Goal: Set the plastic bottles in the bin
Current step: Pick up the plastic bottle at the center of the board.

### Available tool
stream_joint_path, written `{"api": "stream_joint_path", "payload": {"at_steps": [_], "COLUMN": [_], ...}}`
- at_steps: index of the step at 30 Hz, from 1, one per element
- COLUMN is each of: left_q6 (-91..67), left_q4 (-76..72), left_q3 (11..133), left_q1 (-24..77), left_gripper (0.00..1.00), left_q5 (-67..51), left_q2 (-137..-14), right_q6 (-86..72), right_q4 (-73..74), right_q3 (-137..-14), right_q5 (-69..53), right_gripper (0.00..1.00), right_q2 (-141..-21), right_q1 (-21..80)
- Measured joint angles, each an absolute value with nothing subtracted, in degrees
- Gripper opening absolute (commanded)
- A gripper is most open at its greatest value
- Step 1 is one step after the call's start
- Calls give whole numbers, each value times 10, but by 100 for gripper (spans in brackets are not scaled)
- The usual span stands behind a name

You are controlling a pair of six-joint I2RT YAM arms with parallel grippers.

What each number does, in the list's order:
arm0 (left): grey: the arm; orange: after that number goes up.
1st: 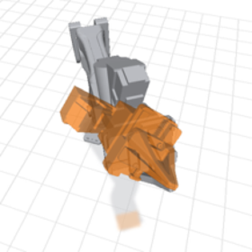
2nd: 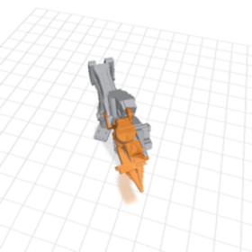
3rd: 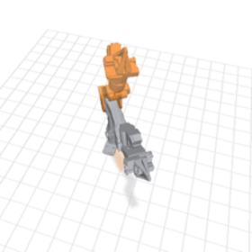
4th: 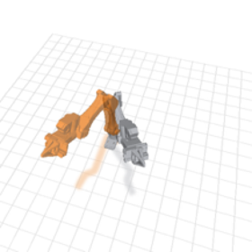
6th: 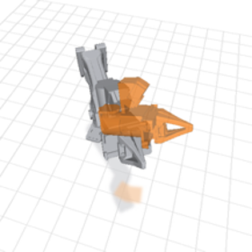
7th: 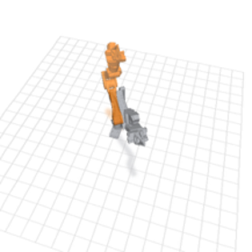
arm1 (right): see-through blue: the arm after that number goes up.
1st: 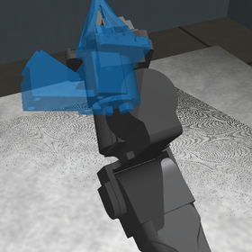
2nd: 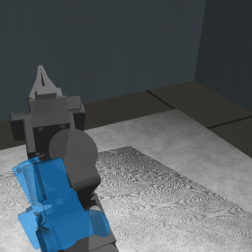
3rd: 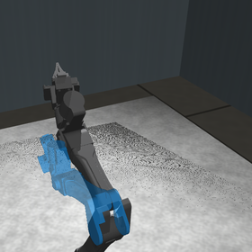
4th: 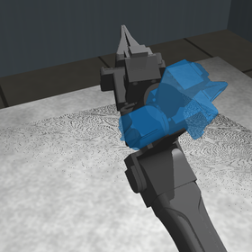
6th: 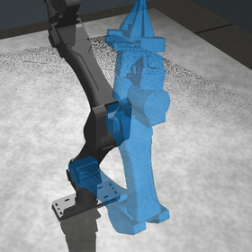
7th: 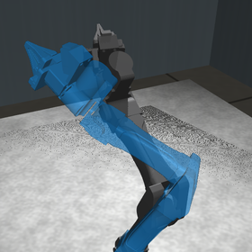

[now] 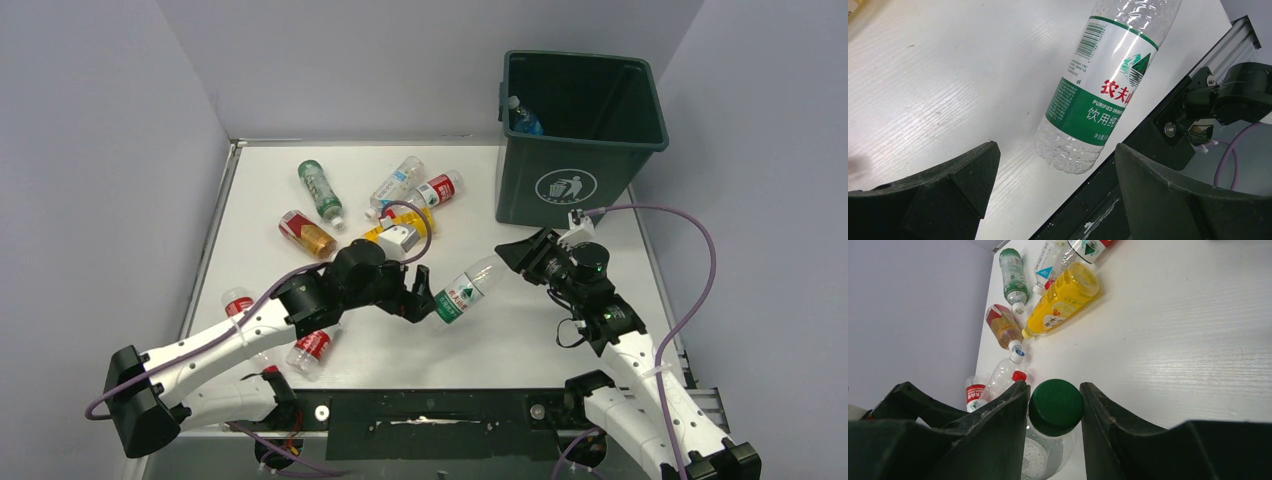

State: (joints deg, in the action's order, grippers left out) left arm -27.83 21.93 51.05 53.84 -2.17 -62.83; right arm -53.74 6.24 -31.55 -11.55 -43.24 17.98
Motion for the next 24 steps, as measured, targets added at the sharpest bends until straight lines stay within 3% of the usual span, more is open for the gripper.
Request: {"api": "stream_joint_path", "payload": {"at_steps": [24], "left_q6": [-279], "left_q4": [230], "left_q3": [516], "left_q1": [538], "left_gripper": [87], "left_q5": [8], "left_q2": [-590], "right_q6": [-534], "right_q4": [72], "right_q3": [-303], "right_q5": [-112], "right_gripper": [13], "right_q2": [-421], "right_q1": [180]}}
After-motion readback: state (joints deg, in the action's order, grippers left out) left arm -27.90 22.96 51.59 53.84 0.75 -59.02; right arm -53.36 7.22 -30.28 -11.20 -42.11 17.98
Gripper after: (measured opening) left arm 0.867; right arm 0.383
